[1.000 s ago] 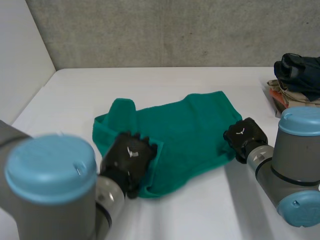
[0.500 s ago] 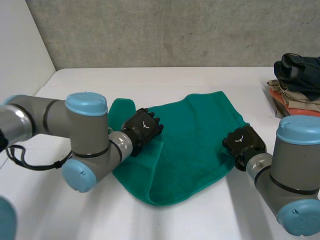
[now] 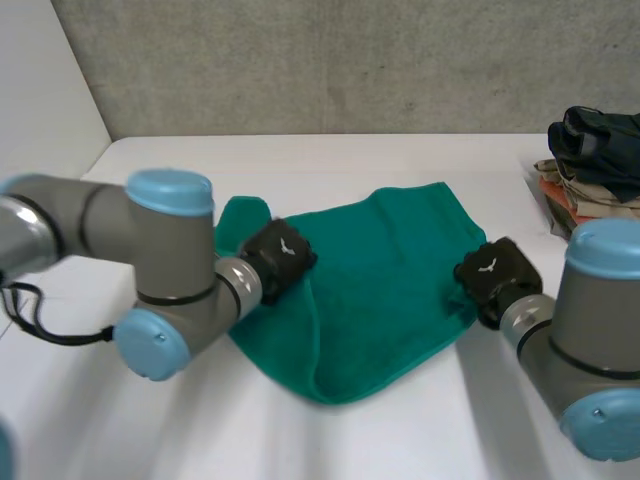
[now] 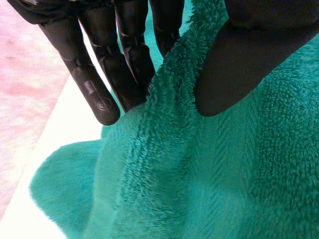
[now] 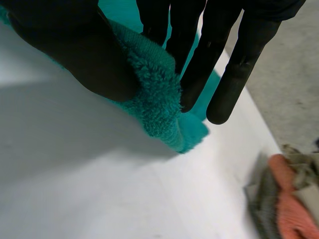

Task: Fold the laundry.

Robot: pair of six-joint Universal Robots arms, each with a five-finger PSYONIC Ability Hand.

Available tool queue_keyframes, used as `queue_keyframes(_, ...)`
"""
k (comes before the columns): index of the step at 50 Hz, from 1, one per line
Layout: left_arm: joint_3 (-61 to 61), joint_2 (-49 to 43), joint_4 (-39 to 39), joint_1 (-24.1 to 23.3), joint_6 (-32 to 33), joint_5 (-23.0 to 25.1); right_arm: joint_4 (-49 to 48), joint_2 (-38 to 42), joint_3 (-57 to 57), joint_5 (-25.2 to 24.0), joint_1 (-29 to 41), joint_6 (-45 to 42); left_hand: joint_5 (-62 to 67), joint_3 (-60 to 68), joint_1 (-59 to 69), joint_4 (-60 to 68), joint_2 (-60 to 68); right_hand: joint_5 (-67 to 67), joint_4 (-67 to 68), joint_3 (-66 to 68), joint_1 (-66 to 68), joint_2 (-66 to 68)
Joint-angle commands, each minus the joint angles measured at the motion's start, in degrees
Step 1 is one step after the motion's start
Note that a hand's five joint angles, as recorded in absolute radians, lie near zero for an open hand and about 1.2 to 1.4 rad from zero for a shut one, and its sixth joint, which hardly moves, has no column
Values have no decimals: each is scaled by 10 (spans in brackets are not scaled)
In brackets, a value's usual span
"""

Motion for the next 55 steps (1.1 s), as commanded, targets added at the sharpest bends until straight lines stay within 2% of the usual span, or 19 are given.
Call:
queue_keyframes(1,-92,198,2,6,-101,-70,99,-101,-23,1,-41,-44,144,122,133,115,115,120,112,116,157,123)
queue_keyframes(7,-194,334,-9,21,-132,-100,253,-187,-59,-2,-78,-116,144,122,133,115,115,120,112,116,157,123)
queue_keyframes(9,-246,383,-25,24,-126,-101,280,-202,-62,-6,-89,-132,144,122,133,115,115,120,112,116,157,123)
queue_keyframes(13,-325,420,-46,24,-118,-98,313,-212,-60,-8,-98,-161,144,122,133,115,115,120,112,116,157,123)
queue_keyframes(17,-370,393,-44,23,-117,-99,315,-202,-44,-9,-94,-170,144,122,133,115,115,120,112,116,157,123)
queue_keyframes(21,-363,314,-18,27,-118,-102,313,-142,-44,-3,-94,-174,144,122,133,115,115,120,112,116,157,123)
queue_keyframes(27,-262,213,42,47,-117,-109,310,-38,-126,13,-92,-167,144,122,133,115,115,120,112,116,157,123)
queue_keyframes(29,-187,183,62,61,-121,-114,302,-23,-159,21,-92,-165,144,122,133,115,115,120,112,116,157,123)
queue_keyframes(33,-43,146,81,79,-119,-124,242,7,-244,34,-70,-162,144,122,133,115,115,120,112,116,157,123)
queue_keyframes(36,88,113,120,87,-125,-131,157,21,-315,36,-55,-154,144,122,133,115,115,120,112,116,157,123)
queue_keyframes(41,206,100,200,102,-126,-137,-49,18,-369,36,-45,-121,144,122,133,115,115,120,112,116,157,123)
queue_keyframes(42,211,100,215,104,-127,-139,-123,13,-366,32,-42,-109,144,122,133,115,115,120,112,116,157,123)
queue_keyframes(46,204,105,275,105,-139,-153,-238,-1,-338,30,-39,-93,144,122,133,115,115,120,112,116,157,123)
queue_keyframes(50,153,133,284,109,-176,-167,-237,-5,-303,20,-36,-88,144,122,133,115,115,120,112,116,157,123)
queue_keyframes(55,-5,176,290,126,-215,-163,-189,-4,-241,-3,-20,-80,144,122,133,115,115,120,112,116,157,123)
